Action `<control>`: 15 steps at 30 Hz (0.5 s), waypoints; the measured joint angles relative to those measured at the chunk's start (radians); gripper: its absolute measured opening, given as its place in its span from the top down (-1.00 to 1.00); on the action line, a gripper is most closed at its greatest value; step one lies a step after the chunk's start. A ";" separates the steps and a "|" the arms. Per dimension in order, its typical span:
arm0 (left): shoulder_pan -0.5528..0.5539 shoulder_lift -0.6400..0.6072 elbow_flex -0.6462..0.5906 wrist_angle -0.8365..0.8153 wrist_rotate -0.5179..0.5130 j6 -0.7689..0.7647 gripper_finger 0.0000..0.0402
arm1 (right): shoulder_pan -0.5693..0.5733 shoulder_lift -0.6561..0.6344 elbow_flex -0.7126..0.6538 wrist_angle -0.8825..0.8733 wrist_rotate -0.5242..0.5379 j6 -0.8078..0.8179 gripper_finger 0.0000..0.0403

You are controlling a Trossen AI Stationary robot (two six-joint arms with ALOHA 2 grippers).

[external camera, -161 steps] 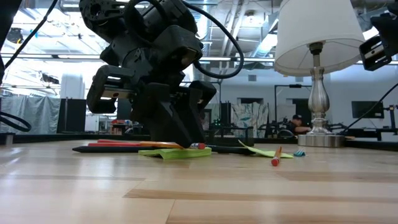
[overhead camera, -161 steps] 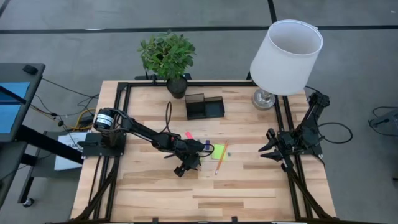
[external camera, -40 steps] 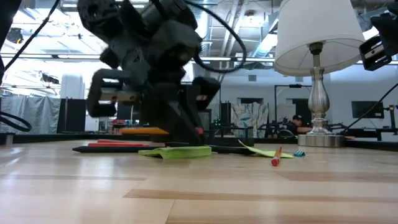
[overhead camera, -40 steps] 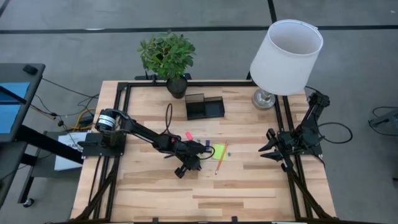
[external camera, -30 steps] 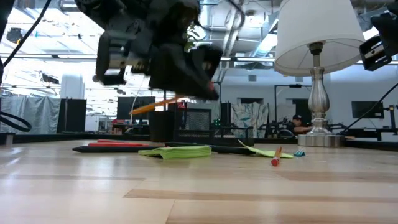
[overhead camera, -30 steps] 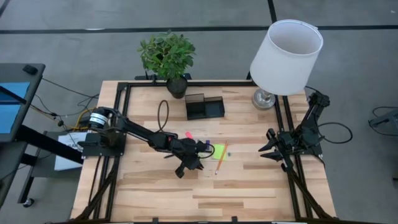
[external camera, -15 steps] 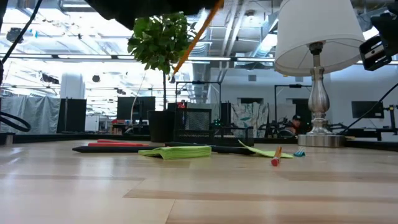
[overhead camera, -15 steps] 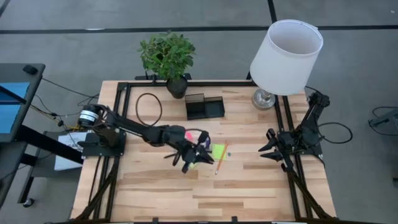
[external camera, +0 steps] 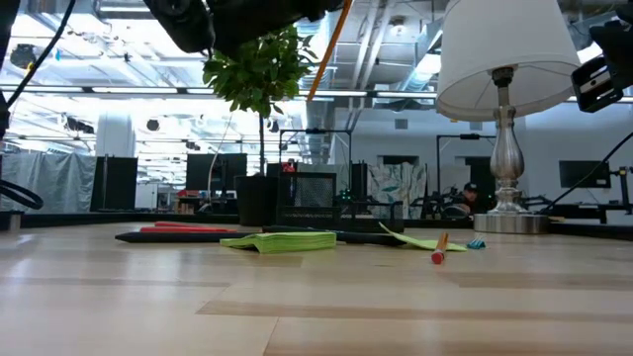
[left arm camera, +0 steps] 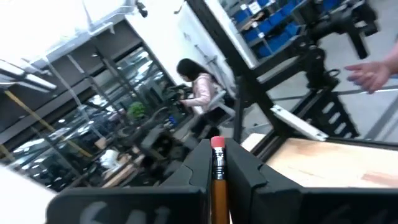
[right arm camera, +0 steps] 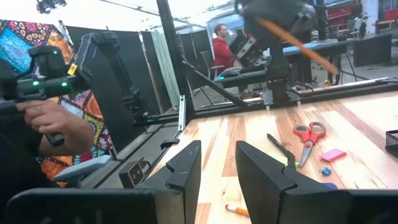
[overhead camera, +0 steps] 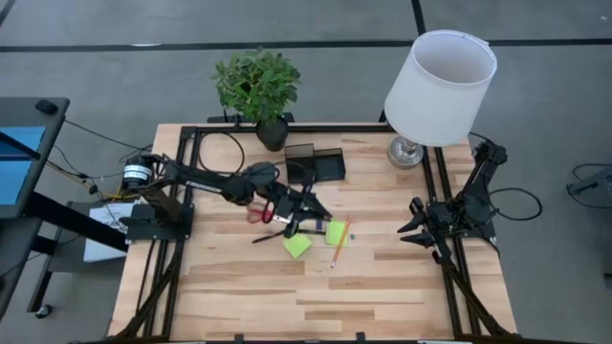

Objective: Pick and place office supplies into organizer
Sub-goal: Put the left orange pencil into the desk organizer

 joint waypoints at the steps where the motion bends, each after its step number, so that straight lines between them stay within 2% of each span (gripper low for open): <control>1: 0.012 0.000 0.000 0.005 0.003 0.000 0.96 | 0.000 0.000 0.000 0.000 0.000 0.000 0.52; 10: 0.119 0.015 -0.004 0.059 0.018 -0.059 0.96 | 0.000 0.000 0.000 0.000 0.000 0.000 0.52; 15: 0.177 0.074 -0.008 0.164 0.011 -0.131 0.96 | 0.000 0.000 0.000 0.000 0.000 0.000 0.52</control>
